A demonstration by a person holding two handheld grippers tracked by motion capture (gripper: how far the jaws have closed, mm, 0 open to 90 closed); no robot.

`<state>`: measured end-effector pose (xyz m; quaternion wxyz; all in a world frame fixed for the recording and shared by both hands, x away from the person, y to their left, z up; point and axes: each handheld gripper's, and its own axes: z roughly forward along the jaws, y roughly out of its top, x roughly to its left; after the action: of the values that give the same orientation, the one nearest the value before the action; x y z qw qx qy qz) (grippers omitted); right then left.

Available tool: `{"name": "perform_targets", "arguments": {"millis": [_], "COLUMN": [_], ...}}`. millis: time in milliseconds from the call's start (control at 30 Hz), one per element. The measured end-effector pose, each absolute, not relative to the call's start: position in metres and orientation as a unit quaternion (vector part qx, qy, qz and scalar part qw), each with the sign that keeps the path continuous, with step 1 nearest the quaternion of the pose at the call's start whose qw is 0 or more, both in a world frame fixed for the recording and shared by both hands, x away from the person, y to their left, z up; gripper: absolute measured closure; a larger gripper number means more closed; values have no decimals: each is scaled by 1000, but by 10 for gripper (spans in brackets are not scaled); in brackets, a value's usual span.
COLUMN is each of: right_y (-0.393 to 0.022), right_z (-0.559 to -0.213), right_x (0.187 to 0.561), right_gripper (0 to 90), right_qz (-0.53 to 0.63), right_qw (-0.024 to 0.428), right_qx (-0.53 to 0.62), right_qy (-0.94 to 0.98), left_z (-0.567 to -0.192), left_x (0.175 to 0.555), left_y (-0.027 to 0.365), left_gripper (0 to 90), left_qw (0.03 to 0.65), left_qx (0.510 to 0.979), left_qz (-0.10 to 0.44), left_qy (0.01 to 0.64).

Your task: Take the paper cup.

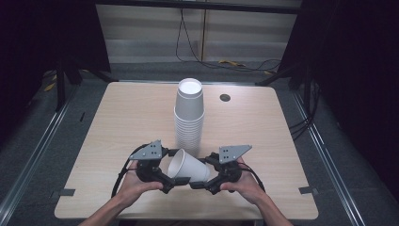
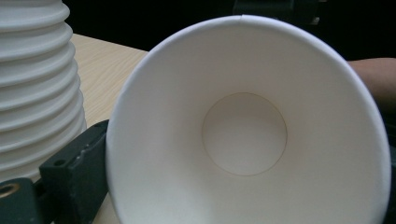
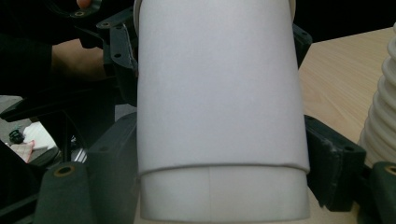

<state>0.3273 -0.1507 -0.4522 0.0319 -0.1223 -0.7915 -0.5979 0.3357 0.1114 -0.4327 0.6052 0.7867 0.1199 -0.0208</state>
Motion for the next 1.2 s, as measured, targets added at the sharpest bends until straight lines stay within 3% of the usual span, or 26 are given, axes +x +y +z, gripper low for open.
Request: {"name": "perform_targets", "arguments": {"millis": [600,867,1200], "right_y": [-146,-150,-155], "right_z": [-452,-450,-449], "right_x": [327,328,329], "right_gripper": [206,145,135], "right_qz": [-591,-585,-577], "right_qw": [33,30,15], "right_qx": [-120,-135,-151], "right_qy": [-797,-799,-803], "left_z": [-426,-425,-423], "left_x": [334,335,336], "left_y": [113,115,120], "left_gripper": [84,87,86], "left_qw": [590,583,579], "left_qx": [800,805,807], "left_qz": [-19,-8,-1], "left_qy": [111,110,115]}}
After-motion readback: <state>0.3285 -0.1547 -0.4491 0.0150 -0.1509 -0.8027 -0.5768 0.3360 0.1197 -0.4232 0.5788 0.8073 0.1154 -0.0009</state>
